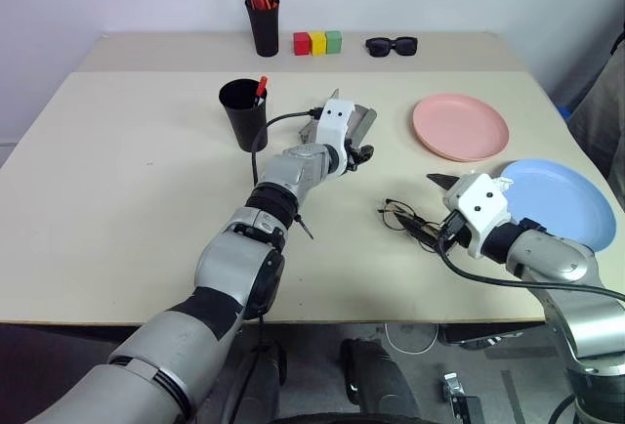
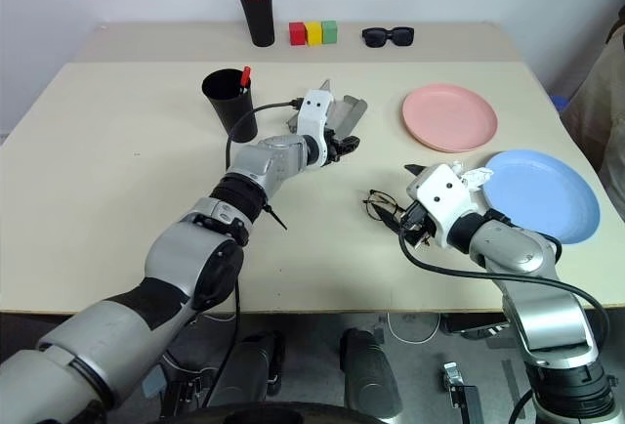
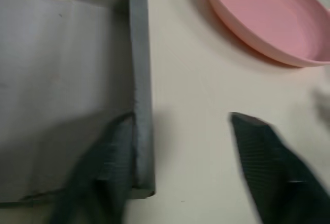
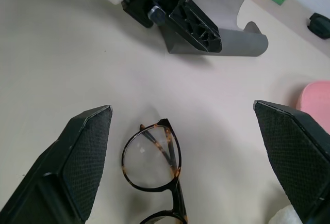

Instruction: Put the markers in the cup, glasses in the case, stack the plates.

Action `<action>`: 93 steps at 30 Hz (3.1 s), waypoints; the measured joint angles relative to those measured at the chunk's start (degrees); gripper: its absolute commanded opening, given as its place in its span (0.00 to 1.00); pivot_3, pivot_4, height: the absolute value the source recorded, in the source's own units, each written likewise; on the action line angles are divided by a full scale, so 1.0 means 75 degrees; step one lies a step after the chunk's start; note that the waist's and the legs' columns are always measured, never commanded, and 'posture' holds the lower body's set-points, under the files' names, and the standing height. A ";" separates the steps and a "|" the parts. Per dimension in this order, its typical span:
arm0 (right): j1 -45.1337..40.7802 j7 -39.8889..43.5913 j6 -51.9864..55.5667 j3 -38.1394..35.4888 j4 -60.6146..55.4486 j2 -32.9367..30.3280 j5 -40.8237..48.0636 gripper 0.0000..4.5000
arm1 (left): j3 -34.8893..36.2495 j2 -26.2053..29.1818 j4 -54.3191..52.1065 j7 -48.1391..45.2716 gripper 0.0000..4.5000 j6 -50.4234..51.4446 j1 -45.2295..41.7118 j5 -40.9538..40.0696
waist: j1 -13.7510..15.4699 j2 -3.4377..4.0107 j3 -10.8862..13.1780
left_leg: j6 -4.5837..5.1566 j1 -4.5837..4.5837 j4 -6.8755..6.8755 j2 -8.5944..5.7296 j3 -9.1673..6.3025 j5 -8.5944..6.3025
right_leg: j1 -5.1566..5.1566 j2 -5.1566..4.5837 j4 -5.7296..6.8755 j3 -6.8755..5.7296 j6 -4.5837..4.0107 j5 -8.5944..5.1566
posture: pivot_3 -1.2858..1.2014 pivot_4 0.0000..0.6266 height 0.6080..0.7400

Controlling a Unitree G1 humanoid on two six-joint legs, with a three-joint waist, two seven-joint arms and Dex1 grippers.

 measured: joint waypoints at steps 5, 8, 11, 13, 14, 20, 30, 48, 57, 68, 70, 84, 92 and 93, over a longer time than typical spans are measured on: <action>-0.0004 -0.0071 0.0020 0.0046 -0.0004 0.0040 -0.0003 1.00 | 0.0088 0.0016 0.0027 -0.0087 0.01 -0.0032 -0.0004 0.0010 | 0.0004 -0.0001 0.0000 | 0.0000 0.0000 0.0000 0.0000 0.0000 0.0000 | 0.0000 -0.0001 0.0000 0.0000 0.0000 0.0000 | 0.52 0.24 1.00; -0.0102 -0.0070 0.0006 0.0175 0.0004 0.0046 -0.0008 1.00 | 0.0221 0.0023 0.0005 -0.0109 0.01 0.0003 -0.0003 -0.0011 | -0.0006 0.0000 0.0000 | 0.0000 0.0000 0.0000 0.0000 0.0001 0.0000 | 0.0000 -0.0001 0.0001 0.0001 0.0001 0.0000 | 0.52 0.24 1.00; -0.0264 -0.0069 -0.0002 0.0298 0.0029 0.0048 -0.0010 1.00 | 0.0220 0.0229 -0.0277 -0.0402 0.01 0.0034 0.0034 -0.0016 | -0.0024 0.0000 0.0000 | 0.0000 0.0001 -0.0001 0.0000 0.0000 0.0000 | -0.0001 0.0000 0.0003 0.0001 0.0000 0.0000 | 0.52 0.24 1.00; -0.0321 -0.0068 -0.0001 0.0383 0.0066 0.0075 -0.0007 1.00 | 0.0101 0.0523 -0.0844 -0.0991 0.01 0.0056 0.0219 -0.0010 | -0.0032 0.0001 0.0000 | -0.0001 0.0001 -0.0003 0.0001 0.0001 0.0000 | -0.0002 0.0000 0.0003 0.0001 -0.0001 0.0001 | 0.52 0.24 1.00; -0.0326 -0.0068 0.0002 0.0388 0.0095 0.0086 -0.0007 1.00 | 0.0036 0.0664 -0.1053 -0.1224 0.01 0.0063 0.0283 -0.0006 | -0.0023 0.0001 0.0000 | -0.0001 0.0001 -0.0003 0.0001 0.0000 0.0001 | -0.0001 0.0000 0.0004 0.0001 -0.0001 0.0001 | 0.52 0.24 1.00; -0.0495 0.0023 -0.0158 0.0506 0.0541 0.0114 -0.0021 1.00 | -0.1381 0.2840 -0.3359 -0.4478 0.01 0.0172 0.1709 0.0291 | -0.0069 0.0008 -0.0003 | -0.0001 0.0013 -0.0010 0.0010 0.0007 0.0001 | -0.0004 0.0006 0.0014 0.0008 -0.0012 0.0000 | 0.52 0.24 1.00; -0.0720 0.0118 -0.0421 0.0745 0.0831 0.0179 -0.0035 1.00 | -0.0743 0.2157 -0.3784 -0.4199 0.40 0.1494 0.1938 -0.0415 | 0.0178 0.0001 0.0000 | 0.0008 -0.0001 0.0029 -0.0002 -0.0001 -0.0004 | 0.0024 -0.0009 -0.0004 0.0000 -0.0004 -0.0001 | 0.52 0.24 1.00; -0.0307 -0.0086 -0.0182 0.0477 0.0580 0.0189 -0.0006 1.00 | -0.0335 0.0201 -0.1111 -0.0968 0.97 0.0540 0.0544 0.0194 | 0.0026 0.0001 0.0000 | 0.0008 0.0012 0.0017 -0.0003 -0.0002 -0.0004 | 0.0024 -0.0005 0.0005 0.0000 0.0000 -0.0002 | 0.52 0.24 1.00; -0.0005 -0.0665 0.0168 -0.0253 0.0438 0.0215 0.0037 1.00 | -0.0311 0.0060 -0.0385 -0.1199 0.67 -0.0059 0.0339 0.0317 | 0.0014 0.0001 0.0000 | 0.0008 0.0014 0.0014 -0.0003 -0.0002 -0.0004 | 0.0024 -0.0005 0.0005 0.0000 0.0000 -0.0003 | 0.52 0.24 1.00; 0.0011 -0.0856 0.0169 -0.0256 0.0446 0.0275 0.0012 1.00 | -0.0291 0.0127 -0.0380 -0.1580 0.02 -0.0391 0.0452 0.0399 | -0.0011 0.0001 0.0000 | 0.0008 0.0014 0.0011 -0.0004 -0.0001 -0.0004 | 0.0023 -0.0006 0.0004 0.0001 0.0001 -0.0003 | 0.52 0.24 1.00; -0.0005 -0.0861 0.0169 -0.0253 0.0463 0.0278 0.0012 1.00 | -0.0308 0.0290 -0.0705 -0.1869 0.02 -0.0562 0.0652 0.0388 | -0.0031 0.0002 0.0000 | 0.0008 0.0016 0.0007 -0.0002 -0.0001 -0.0004 | 0.0021 -0.0004 0.0006 0.0002 0.0000 -0.0003 | 0.52 0.24 1.00; -0.0189 -0.0520 0.0120 -0.0168 0.0620 0.0274 0.0147 1.00 | -0.0968 0.2592 -0.4684 -0.5099 0.20 0.0220 0.2840 -0.0141 | 0.0106 0.0007 -0.0003 | 0.0008 0.0014 0.0029 -0.0001 -0.0002 -0.0004 | 0.0036 -0.0010 0.0002 0.0000 -0.0005 -0.0004 | 0.52 0.24 1.00; -0.0337 -0.0487 0.0028 -0.0108 0.0820 0.0284 0.0141 1.00 | -0.0695 0.1447 -0.4186 -0.3730 0.98 0.1300 0.1997 -0.0429 | 0.0125 0.0006 -0.0003 | 0.0009 0.0017 0.0028 -0.0002 -0.0004 -0.0004 | 0.0035 -0.0005 0.0006 -0.0001 -0.0001 -0.0003 | 0.52 0.24 1.00; -0.0338 -0.0490 0.0023 -0.0106 0.0824 0.0284 0.0139 1.00 | -0.0716 0.1349 -0.3788 -0.3580 0.98 0.1184 0.1740 -0.0308 | 0.0125 0.0006 -0.0003 | 0.0009 0.0018 0.0027 -0.0002 -0.0004 -0.0004 | 0.0035 -0.0004 0.0005 -0.0001 -0.0001 -0.0003 | 0.52 0.24 1.00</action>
